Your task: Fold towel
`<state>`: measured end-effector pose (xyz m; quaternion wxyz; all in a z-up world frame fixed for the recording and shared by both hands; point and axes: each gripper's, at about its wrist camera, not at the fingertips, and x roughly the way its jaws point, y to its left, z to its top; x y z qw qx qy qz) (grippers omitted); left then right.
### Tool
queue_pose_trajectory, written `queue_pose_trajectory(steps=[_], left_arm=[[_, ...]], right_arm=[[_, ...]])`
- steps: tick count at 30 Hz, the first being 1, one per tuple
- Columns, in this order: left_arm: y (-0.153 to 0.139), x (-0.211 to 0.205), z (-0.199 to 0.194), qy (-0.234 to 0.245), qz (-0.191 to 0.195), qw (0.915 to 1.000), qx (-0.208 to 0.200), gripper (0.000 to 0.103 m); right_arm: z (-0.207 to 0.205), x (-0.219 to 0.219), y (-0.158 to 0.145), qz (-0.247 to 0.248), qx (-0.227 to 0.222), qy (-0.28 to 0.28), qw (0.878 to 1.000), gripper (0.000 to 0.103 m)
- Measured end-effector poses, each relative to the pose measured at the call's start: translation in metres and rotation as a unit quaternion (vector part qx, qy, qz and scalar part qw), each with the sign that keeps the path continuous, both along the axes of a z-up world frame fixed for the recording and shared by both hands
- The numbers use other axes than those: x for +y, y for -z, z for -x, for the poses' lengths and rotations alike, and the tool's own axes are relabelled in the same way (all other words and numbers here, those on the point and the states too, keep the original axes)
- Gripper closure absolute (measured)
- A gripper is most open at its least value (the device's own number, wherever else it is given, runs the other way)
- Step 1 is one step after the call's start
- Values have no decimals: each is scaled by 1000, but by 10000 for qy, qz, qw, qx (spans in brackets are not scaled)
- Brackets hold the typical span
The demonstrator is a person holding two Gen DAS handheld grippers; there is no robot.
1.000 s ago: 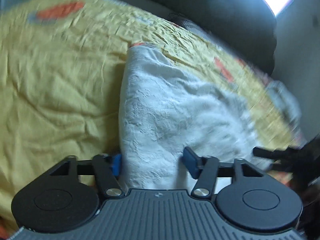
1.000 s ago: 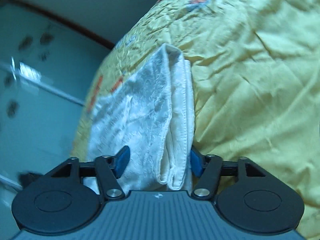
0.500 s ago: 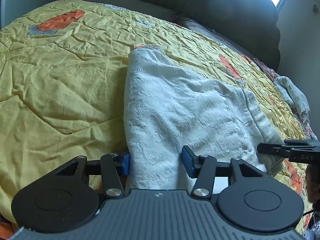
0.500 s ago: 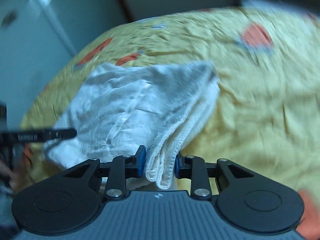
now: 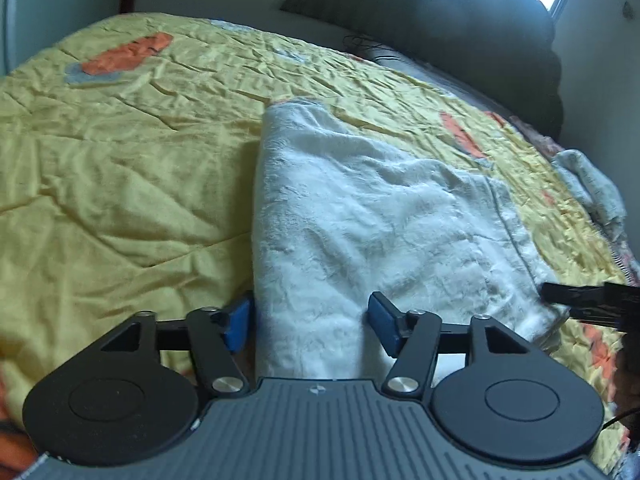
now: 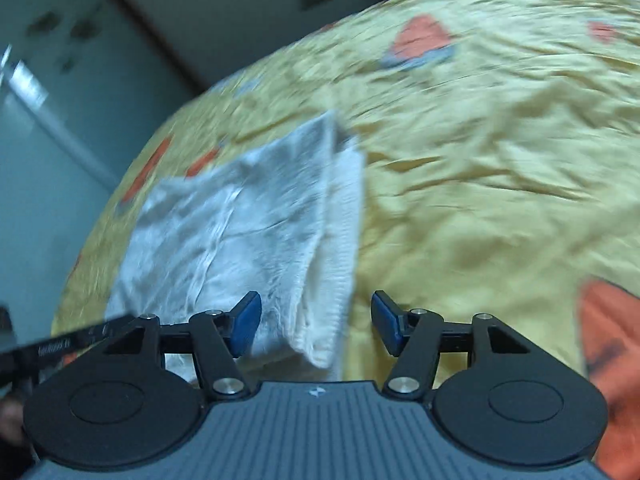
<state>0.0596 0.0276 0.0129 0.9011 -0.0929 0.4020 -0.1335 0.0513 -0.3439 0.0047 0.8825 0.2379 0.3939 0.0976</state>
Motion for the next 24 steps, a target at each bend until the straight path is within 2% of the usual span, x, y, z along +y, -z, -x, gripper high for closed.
queue_pose_trajectory(steps=[2, 5, 8, 12, 17, 19, 23, 24], left_arm=[[-5, 1, 13, -45, -135, 9999, -67, 36], [-6, 3, 37, -92, -84, 9999, -8, 35], [-6, 0, 59, -117, -128, 9998, 14, 31], [-1, -10, 81, -40, -306, 9994, 125, 30], [8, -25, 91, 152, -536, 9984, 75, 8], [11, -30, 91, 169, -594, 9981, 40, 2], [16, -46, 93, 223, -1011, 9946, -65, 0], [17, -48, 93, 223, -1090, 9938, -86, 0]], right_arm=[[20, 4, -9, 219, -109, 18, 9997, 40], [43, 15, -16, 699, -66, -28, 9975, 29], [59, 30, -15, 1067, 27, -123, 9942, 29], [71, 56, -11, 1294, 125, -325, 9910, 29], [79, 88, 0, 1409, 242, -624, 9878, 26], [80, 102, 3, 1614, 195, -533, 9853, 19], [79, 127, 11, 1947, 58, -333, 9803, 9], [78, 131, 14, 2001, 24, -246, 9795, 4]])
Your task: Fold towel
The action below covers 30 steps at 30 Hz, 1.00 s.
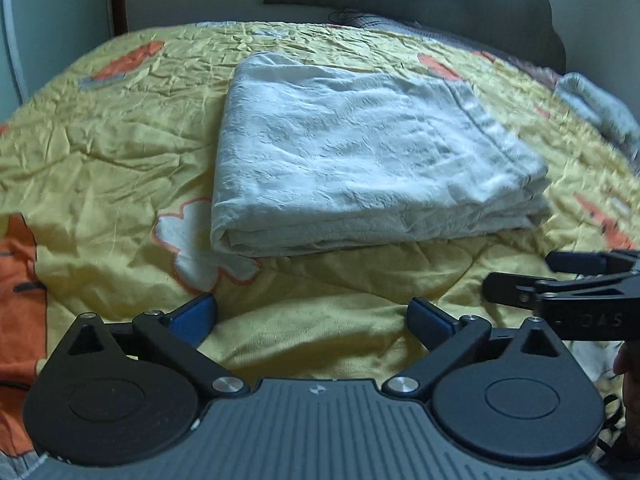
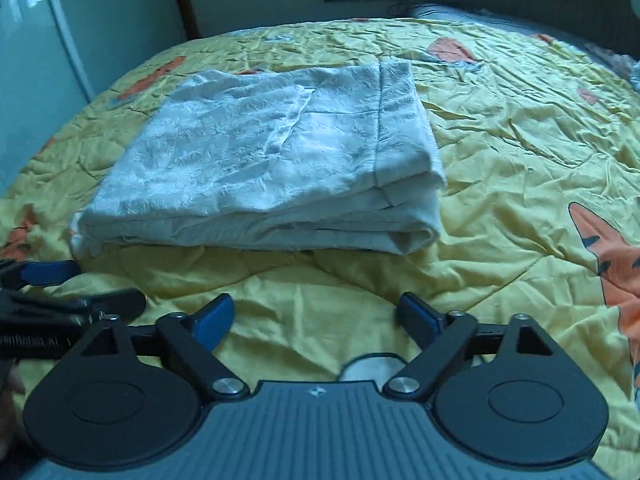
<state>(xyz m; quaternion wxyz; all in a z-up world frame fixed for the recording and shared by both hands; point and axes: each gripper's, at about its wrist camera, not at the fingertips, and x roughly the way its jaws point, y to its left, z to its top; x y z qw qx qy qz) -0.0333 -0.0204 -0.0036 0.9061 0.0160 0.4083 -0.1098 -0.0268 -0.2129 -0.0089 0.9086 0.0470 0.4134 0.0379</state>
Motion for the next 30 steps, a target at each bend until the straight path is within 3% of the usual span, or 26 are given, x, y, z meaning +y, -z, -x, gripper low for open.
queue_pose_trajectory(steps=[4, 8, 12, 30], left_arm=[[1, 4, -1, -85, 62, 9999, -67, 0], [1, 9, -1, -252, 127, 9995, -129, 0], [4, -2, -1, -182, -323, 9992, -162, 0], [6, -1, -4, -197, -374, 9988, -247, 0]], right_arm=[[5, 10, 7, 396, -236, 113, 9989, 0], [5, 6, 8, 382, -272, 239, 9986, 0], [6, 8, 10, 412, -330, 329, 9981, 0], [8, 8, 10, 394, -402, 324, 9979, 0]])
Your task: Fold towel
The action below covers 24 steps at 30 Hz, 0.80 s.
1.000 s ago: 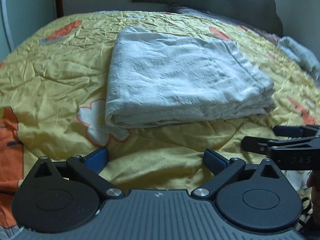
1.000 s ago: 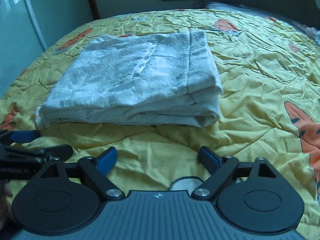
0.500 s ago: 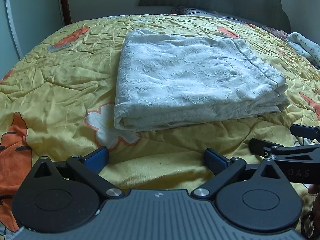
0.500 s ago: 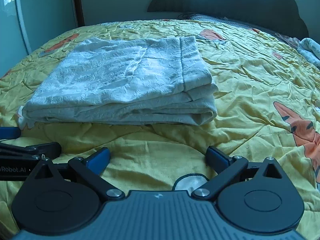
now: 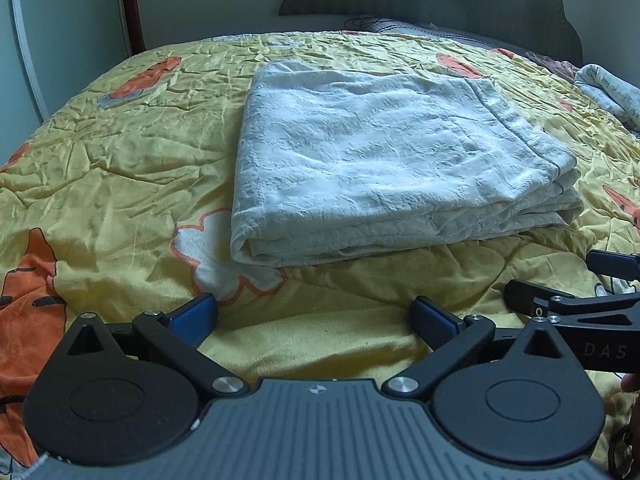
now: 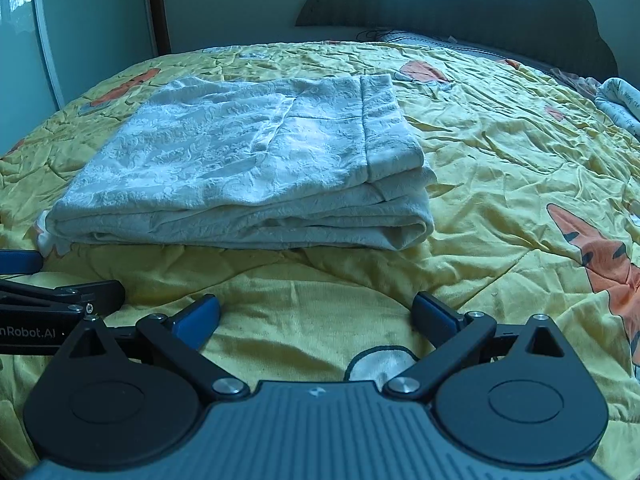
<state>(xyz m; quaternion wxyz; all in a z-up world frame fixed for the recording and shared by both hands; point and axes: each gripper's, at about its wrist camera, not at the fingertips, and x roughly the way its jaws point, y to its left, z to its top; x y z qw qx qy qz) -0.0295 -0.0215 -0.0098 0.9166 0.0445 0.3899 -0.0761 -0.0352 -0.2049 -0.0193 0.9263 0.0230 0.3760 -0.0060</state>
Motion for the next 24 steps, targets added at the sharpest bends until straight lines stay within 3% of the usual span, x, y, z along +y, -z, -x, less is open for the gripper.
queue_pose_trajectory(steps=[24], left_arm=[[1, 1, -2, 14, -8, 10000, -23, 0]], right_arm=[[0, 0, 0, -3, 1, -7, 10000, 0]])
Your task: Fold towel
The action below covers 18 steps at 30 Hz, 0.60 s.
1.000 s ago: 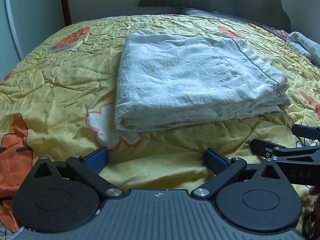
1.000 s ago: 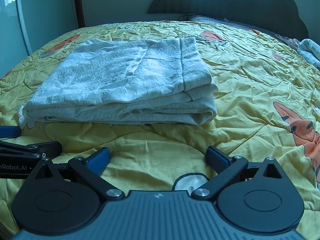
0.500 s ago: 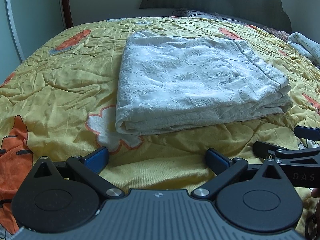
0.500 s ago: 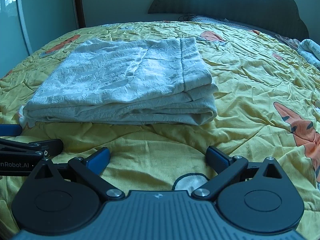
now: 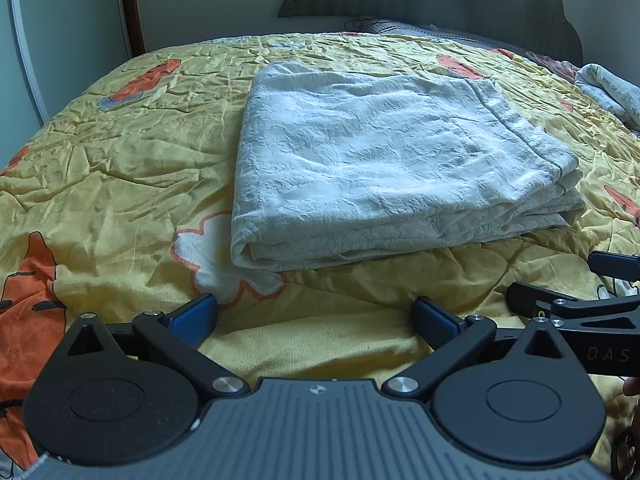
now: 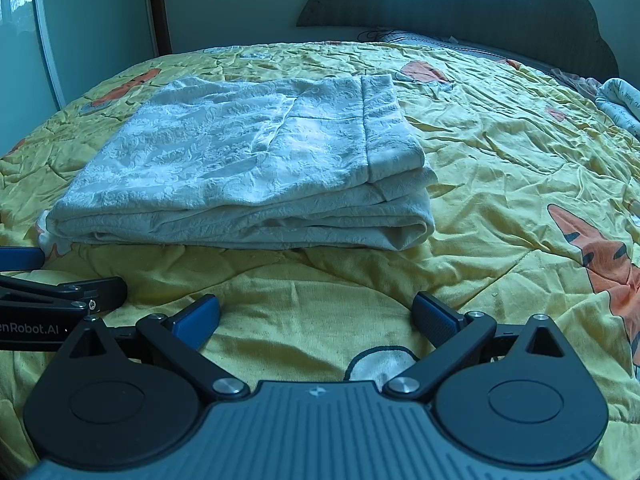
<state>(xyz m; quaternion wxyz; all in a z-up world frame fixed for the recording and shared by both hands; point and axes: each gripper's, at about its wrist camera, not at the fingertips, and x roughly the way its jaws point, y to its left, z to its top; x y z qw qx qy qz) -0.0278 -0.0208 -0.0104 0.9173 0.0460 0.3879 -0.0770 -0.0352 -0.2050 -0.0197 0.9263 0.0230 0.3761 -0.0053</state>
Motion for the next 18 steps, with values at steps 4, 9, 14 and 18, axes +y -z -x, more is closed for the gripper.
queue_pose_trajectory(steps=[4, 9, 14, 18], left_arm=[[0, 0, 0, -1, -1, 10000, -7, 0], [0, 0, -1, 6, -4, 10000, -57, 0], [2, 0, 0, 5, 0, 9999, -134, 0], [1, 0, 0, 20, -7, 9999, -110, 0]], right_arm=[[0, 0, 0, 0, 4, 0, 10000, 0], [0, 0, 0, 1, 0, 1, 10000, 0], [0, 0, 0, 1, 0, 0, 10000, 0], [0, 0, 0, -1, 0, 0, 10000, 0]])
